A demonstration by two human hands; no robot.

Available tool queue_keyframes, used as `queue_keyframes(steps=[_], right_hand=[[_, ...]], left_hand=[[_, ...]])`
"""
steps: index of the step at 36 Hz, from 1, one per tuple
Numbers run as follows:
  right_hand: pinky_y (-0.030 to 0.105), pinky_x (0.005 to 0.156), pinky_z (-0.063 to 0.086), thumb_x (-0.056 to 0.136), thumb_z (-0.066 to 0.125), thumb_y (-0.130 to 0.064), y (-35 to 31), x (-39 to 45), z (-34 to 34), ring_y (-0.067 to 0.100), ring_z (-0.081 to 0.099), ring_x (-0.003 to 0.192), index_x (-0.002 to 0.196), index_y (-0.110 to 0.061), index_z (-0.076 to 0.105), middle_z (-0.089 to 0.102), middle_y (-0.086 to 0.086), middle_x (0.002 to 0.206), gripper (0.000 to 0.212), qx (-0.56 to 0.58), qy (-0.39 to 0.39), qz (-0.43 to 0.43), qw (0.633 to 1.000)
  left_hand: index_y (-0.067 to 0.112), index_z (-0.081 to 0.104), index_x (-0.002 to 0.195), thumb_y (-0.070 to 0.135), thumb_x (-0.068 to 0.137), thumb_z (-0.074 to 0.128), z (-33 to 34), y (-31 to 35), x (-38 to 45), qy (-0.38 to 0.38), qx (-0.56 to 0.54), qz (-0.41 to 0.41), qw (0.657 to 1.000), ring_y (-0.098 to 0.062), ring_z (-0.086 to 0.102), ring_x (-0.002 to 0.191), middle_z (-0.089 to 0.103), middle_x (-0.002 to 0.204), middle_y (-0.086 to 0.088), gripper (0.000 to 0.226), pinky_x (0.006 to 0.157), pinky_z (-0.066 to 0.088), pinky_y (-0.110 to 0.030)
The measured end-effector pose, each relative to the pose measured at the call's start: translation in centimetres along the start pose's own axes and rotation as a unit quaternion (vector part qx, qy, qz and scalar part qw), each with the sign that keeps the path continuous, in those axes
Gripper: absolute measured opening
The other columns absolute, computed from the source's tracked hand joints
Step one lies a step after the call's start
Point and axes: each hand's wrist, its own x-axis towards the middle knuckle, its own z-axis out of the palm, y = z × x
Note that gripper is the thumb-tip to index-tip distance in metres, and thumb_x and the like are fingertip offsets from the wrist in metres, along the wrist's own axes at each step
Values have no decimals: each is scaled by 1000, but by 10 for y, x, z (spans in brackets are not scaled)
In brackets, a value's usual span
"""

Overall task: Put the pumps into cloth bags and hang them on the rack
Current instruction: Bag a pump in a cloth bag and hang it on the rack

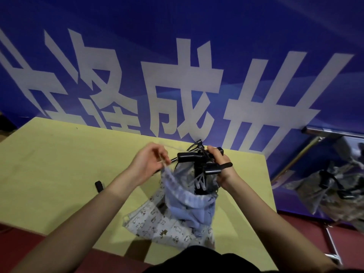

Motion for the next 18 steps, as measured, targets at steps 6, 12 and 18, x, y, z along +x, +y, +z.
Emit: queue_keyframes(steps=[6, 12, 18], right_hand=[[32, 79, 51, 91, 62, -39, 3, -4, 18, 23, 67, 87, 92, -6, 67, 72, 8, 90, 33, -48, -31, -43, 997], [40, 88, 50, 90, 62, -43, 4, 0, 24, 29, 68, 95, 100, -2, 69, 73, 14, 99, 42, -64, -29, -55, 996], [30, 84, 51, 88, 65, -29, 19, -1, 8, 19, 69, 97, 108, -11, 67, 72, 6, 105, 28, -70, -65, -96, 991]], left_hand=[[22, 69, 105, 12, 99, 45, 13, 20, -3, -3, 226, 161, 961, -9, 52, 69, 62, 89, 3, 26, 61, 47, -21], [21, 65, 115, 30, 96, 56, 5, -6, 5, -94, 457, 131, 875, 2, 55, 65, 63, 79, 19, 23, 65, 46, -21], [17, 67, 110, 28, 95, 58, 4, -16, 4, -72, 392, 126, 908, -12, 50, 60, 62, 75, -12, 21, 60, 39, -24]])
